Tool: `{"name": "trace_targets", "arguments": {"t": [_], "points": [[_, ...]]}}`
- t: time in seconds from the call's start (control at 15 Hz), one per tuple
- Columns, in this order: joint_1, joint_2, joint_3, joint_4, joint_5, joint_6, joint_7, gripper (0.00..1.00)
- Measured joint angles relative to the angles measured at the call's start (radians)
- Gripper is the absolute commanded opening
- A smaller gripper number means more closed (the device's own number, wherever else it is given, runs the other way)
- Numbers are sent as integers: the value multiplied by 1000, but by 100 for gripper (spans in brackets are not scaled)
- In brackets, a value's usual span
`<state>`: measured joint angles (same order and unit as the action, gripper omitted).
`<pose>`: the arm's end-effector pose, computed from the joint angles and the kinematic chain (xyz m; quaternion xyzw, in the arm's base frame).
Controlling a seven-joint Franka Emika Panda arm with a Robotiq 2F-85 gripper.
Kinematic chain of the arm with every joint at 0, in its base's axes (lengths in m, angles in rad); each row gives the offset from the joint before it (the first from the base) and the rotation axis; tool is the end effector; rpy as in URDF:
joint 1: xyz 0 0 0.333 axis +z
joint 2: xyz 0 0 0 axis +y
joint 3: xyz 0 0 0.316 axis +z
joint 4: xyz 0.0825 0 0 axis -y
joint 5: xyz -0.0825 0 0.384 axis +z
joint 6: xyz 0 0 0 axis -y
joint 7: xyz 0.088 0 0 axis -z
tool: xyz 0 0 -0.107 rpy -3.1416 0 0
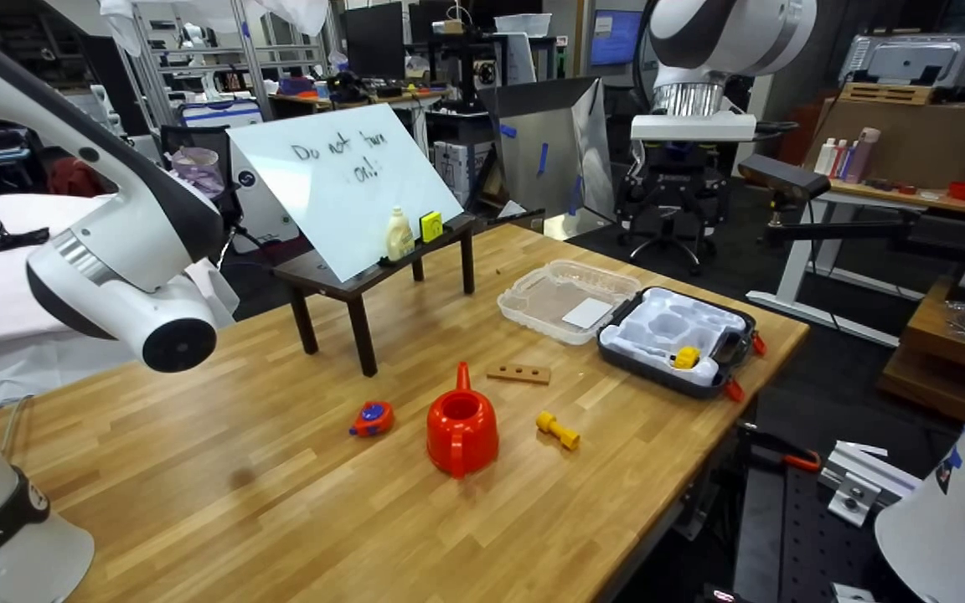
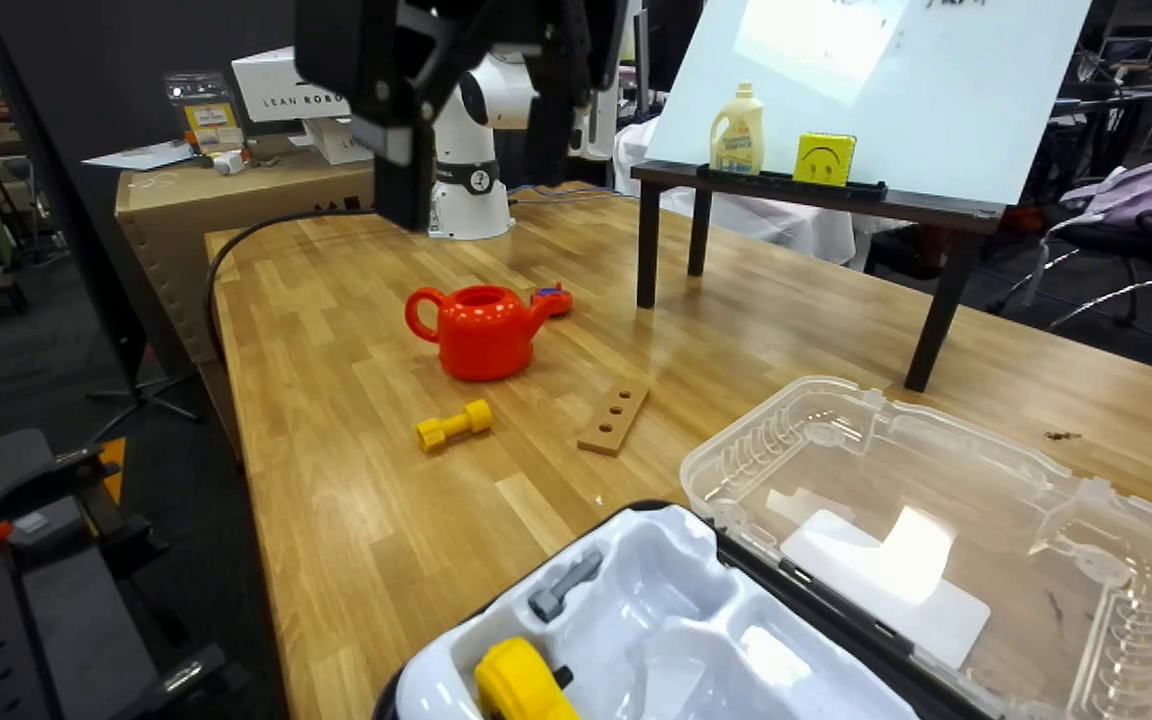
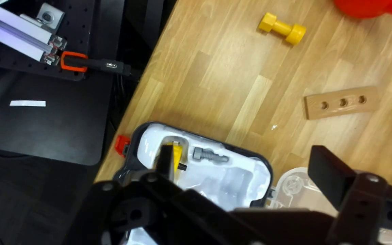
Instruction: Take the measuring tape from the case and put it on the table
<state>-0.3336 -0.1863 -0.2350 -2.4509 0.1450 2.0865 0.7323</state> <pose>0.3739 -0.2294 0.3543 -0.7666 0.6303 0.0985 0.0729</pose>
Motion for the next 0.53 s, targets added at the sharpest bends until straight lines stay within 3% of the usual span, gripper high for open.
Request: {"name": "trace_targets", "arguments": {"t": [0.2, 0.53], "points": [[-18, 59, -32, 0, -5, 37, 45, 100], [-10, 53, -30, 1, -5, 37, 45, 100]]}}
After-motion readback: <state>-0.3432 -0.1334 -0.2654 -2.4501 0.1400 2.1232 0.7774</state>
